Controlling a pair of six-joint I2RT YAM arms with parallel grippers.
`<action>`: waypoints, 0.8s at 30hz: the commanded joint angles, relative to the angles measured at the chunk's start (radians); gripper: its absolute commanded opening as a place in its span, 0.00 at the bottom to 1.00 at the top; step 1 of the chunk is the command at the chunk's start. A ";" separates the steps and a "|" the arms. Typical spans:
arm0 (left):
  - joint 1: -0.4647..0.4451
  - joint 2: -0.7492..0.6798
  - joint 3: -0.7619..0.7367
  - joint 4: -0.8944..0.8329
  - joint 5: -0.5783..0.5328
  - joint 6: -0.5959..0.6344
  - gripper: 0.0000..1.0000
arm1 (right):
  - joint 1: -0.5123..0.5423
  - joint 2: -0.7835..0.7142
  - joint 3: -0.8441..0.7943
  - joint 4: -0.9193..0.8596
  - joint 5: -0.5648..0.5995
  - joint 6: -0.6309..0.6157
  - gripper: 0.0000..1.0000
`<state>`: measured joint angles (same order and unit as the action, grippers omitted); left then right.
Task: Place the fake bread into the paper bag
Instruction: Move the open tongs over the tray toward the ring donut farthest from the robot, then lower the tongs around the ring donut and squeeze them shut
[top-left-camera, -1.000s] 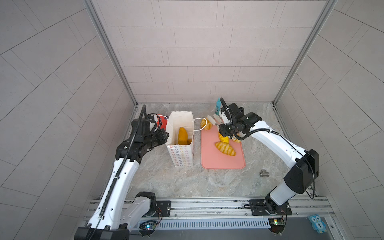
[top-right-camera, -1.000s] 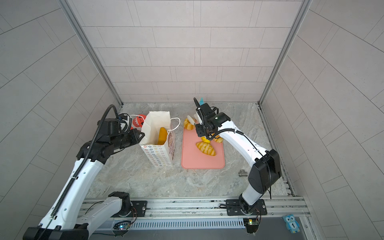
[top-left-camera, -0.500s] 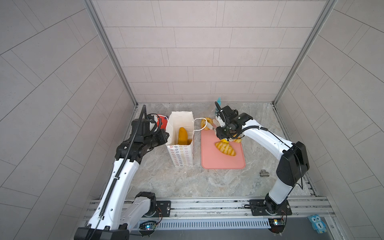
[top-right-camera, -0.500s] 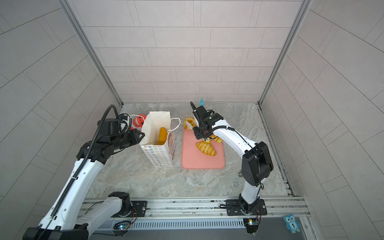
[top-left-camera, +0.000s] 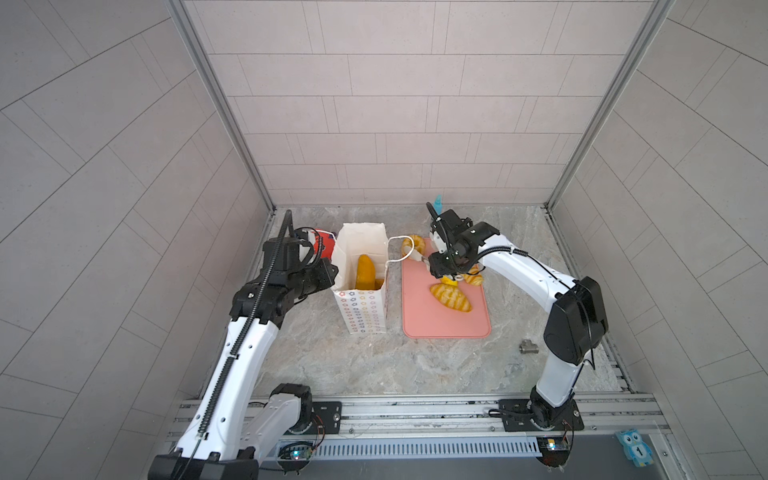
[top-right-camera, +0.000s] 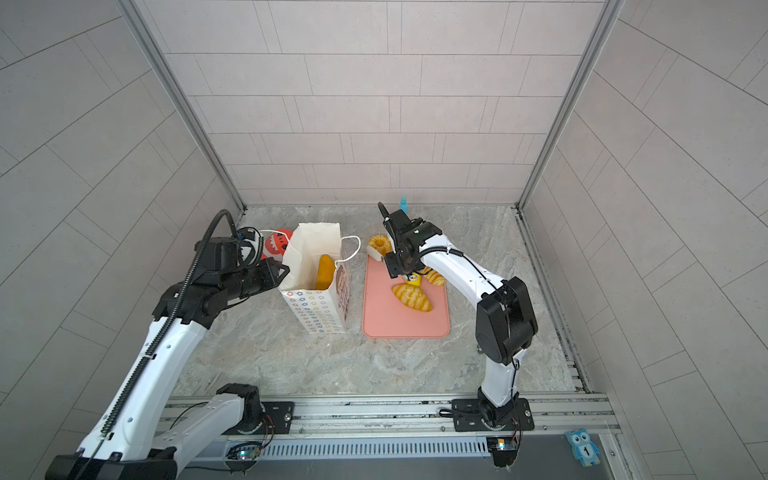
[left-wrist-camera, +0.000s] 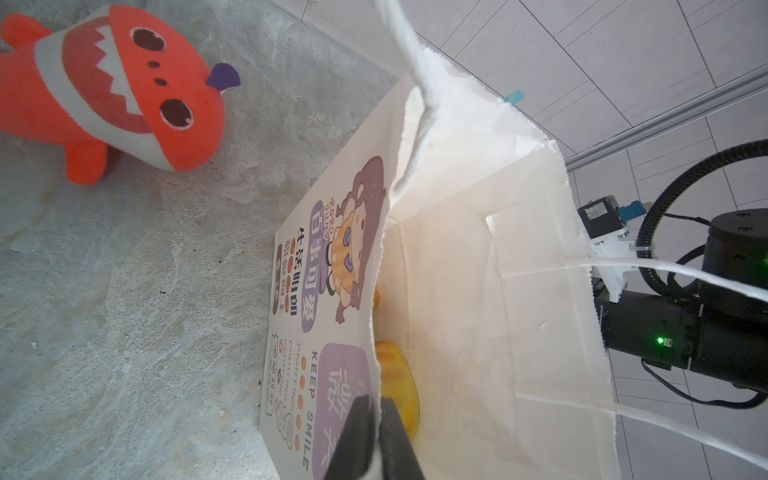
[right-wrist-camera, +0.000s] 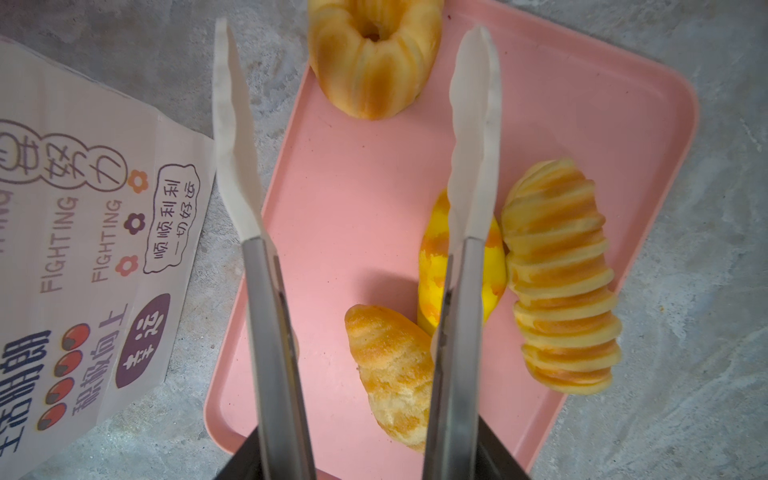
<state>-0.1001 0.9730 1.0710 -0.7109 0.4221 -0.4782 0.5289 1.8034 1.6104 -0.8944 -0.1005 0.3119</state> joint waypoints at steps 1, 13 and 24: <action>0.005 -0.014 0.002 -0.010 -0.008 0.015 0.12 | -0.005 0.024 0.032 -0.013 0.008 -0.003 0.59; 0.004 -0.008 0.009 -0.008 -0.008 0.016 0.12 | -0.026 0.091 0.087 -0.015 -0.006 0.000 0.63; 0.004 0.002 0.011 -0.006 -0.009 0.018 0.11 | -0.026 0.157 0.153 -0.024 -0.022 -0.002 0.64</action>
<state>-0.1001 0.9741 1.0710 -0.7113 0.4217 -0.4744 0.5030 1.9457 1.7271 -0.9035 -0.1249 0.3115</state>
